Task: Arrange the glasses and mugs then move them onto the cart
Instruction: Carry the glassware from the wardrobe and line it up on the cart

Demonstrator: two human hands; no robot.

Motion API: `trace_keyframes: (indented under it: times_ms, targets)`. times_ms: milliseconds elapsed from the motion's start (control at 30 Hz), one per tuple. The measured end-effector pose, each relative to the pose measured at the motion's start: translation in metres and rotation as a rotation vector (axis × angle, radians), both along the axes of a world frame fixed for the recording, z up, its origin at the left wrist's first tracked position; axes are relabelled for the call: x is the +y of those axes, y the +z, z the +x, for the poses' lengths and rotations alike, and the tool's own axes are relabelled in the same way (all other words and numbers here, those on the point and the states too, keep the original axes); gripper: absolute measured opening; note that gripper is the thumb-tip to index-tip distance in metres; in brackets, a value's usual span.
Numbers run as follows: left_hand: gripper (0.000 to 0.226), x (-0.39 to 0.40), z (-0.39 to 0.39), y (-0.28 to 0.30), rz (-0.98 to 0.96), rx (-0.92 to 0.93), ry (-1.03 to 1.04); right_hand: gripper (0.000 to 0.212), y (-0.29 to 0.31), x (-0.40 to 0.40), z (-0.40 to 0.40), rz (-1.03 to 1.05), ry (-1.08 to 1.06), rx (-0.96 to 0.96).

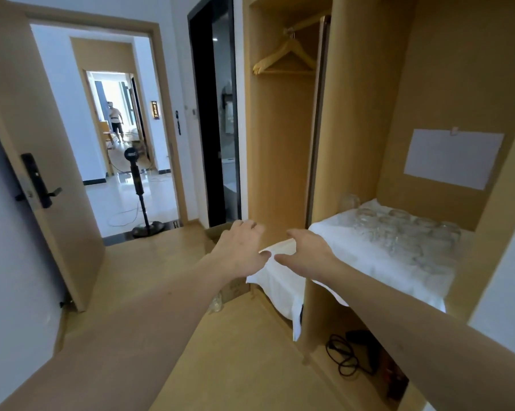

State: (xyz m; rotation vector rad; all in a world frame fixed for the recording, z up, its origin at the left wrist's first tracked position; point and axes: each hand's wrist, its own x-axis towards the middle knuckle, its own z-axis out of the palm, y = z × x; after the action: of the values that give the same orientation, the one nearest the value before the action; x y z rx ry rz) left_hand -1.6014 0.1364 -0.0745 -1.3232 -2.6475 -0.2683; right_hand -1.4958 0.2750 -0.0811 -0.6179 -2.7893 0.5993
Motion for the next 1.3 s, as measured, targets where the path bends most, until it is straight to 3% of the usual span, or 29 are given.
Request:
trace_keyframes:
  times_ms: [133,267,600,867,1000,1067,1300]
  targets:
    - [0.060,0.043,-0.027,0.004,-0.004,0.027,-0.045,0.073,0.002,0.037,-0.024,0.016,-0.040,0.021]
    - [0.058,0.099,-0.058,0.006,-0.036,0.051,-0.072,0.050,0.008,0.085,-0.045,0.000,-0.077,0.034]
    - [0.059,0.252,-0.123,0.003,-0.029,0.052,-0.233,0.070,0.002,0.227,-0.095,-0.016,-0.252,0.004]
    - [0.056,0.334,-0.157,-0.022,-0.057,-0.002,-0.345,0.054,-0.017,0.303,-0.115,-0.035,-0.355,-0.045]
    - [0.052,0.375,-0.178,-0.030,-0.051,-0.027,-0.416,0.069,-0.030,0.334,-0.128,-0.074,-0.437,-0.052]
    - [0.049,0.396,-0.189,-0.035,-0.060,-0.029,-0.465,0.066,-0.035,0.347,-0.132,-0.072,-0.479,-0.053]
    - [0.061,0.471,-0.226,-0.034,-0.070,-0.051,-0.684,0.051,-0.035,0.390,-0.139,-0.075,-0.645,-0.093]
